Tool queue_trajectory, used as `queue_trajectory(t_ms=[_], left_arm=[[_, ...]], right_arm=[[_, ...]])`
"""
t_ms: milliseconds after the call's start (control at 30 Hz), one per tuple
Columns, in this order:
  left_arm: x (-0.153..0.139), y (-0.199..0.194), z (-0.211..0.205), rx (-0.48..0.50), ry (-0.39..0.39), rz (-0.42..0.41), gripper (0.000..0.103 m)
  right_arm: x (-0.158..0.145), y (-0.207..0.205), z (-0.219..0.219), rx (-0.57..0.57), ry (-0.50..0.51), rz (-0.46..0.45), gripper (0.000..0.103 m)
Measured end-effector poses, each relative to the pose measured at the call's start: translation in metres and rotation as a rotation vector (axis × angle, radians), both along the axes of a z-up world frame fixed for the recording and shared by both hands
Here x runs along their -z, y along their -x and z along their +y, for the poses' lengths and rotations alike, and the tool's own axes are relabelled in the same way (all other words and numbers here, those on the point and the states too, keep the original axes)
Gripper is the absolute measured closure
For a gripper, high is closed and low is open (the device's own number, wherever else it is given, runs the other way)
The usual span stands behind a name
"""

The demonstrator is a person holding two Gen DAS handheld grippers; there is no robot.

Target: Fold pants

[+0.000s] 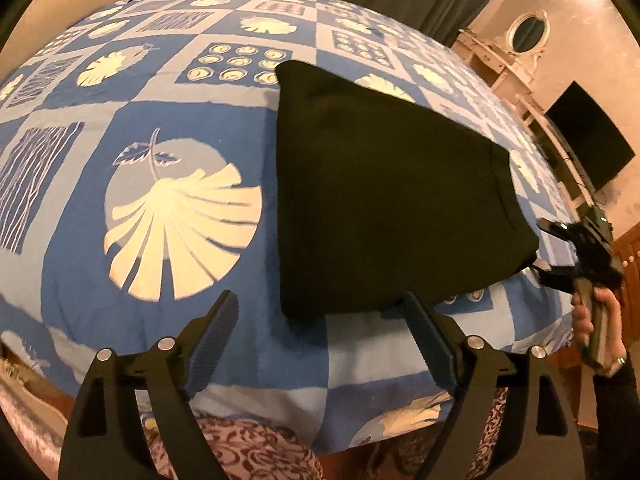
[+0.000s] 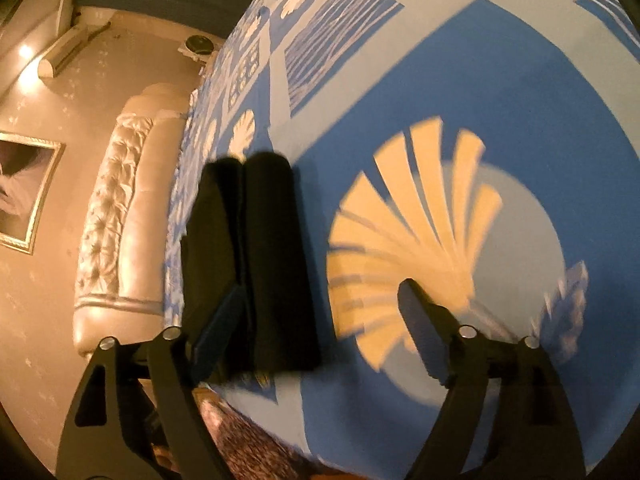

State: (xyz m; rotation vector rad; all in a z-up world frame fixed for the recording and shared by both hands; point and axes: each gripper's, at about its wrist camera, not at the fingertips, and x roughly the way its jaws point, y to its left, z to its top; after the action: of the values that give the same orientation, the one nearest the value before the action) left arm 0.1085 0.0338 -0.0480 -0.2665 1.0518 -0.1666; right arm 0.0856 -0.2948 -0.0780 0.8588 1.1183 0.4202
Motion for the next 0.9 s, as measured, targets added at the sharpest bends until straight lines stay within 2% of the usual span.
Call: queue_trajectory(t_ms=[67,233,367,600,733,900], left_arm=[[0.002,0.004,-0.002,-0.019,-0.014,0.022,0.019],[0.002,0.019,-0.011,-0.066,-0.044,0.045,0.019],[-0.010,0.031,-0.024,-0.076,-0.090,-0.014,0.019],[-0.030,0.045,-0.041,-0.119,-0.220,-0.132,0.017],[-0.035,0.050,-0.038,-0.144,-0.242,-0.177,0.017],[-0.037,0.052,-0.033,-0.164,-0.243,-0.204,0.017]], right_arm=[[-0.002,0.012,0.003,-0.006,0.028,0.006,0.016],[-0.017,0.048,0.024,-0.061,0.197,-0.013,0.013],[-0.037,0.074,0.053,-0.112,0.387,-0.085,0.013],[-0.055,0.105,0.099,-0.171,0.571,-0.199,0.008],[-0.053,0.113,0.117,-0.198,0.652,-0.217,0.008],[-0.060,0.121,0.129,-0.179,0.729,-0.283,0.008]])
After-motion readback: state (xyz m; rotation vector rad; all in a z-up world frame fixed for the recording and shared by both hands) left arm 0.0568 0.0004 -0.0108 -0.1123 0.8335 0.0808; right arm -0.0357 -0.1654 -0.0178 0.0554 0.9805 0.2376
